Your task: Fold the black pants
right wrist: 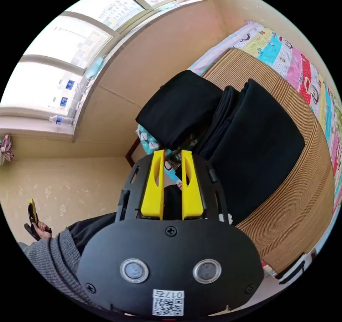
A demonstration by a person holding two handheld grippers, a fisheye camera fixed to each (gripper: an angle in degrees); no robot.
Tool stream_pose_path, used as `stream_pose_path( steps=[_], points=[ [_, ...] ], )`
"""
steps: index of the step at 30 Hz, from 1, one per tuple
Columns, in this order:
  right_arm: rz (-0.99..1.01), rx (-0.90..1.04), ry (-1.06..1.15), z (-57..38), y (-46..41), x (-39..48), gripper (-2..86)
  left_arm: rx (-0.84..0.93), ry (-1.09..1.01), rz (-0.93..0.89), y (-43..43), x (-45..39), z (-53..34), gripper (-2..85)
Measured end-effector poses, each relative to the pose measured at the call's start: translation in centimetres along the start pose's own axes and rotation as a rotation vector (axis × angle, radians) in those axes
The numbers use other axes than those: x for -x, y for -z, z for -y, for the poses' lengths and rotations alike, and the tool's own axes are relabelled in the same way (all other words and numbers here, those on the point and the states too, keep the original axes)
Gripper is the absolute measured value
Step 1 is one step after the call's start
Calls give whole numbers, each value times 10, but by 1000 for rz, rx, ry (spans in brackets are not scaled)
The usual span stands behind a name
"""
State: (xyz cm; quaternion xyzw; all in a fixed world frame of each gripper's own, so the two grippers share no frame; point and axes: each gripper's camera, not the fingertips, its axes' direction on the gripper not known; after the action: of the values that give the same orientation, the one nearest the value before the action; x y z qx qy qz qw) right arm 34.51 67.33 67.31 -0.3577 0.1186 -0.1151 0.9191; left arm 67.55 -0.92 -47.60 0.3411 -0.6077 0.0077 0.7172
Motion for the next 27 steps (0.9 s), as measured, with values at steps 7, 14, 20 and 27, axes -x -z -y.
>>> stream_pose_path(
  steps=[7,14,20,27],
  points=[
    [157,56,-156,-4,-63,-95,114,96,-52,-15,-54,-28,57,-10],
    [221,-11,-335,4,-97,-135,108,158,-109,21,-96,-23,138,-10],
    [540,-223,-501,-13,-88,-164,40,183,-212,-99,-161,-25,229,-10],
    [1278,-976,-432,-78,-7,-155,33,227,-360,-339,-252,-48,312,-10]
  ],
)
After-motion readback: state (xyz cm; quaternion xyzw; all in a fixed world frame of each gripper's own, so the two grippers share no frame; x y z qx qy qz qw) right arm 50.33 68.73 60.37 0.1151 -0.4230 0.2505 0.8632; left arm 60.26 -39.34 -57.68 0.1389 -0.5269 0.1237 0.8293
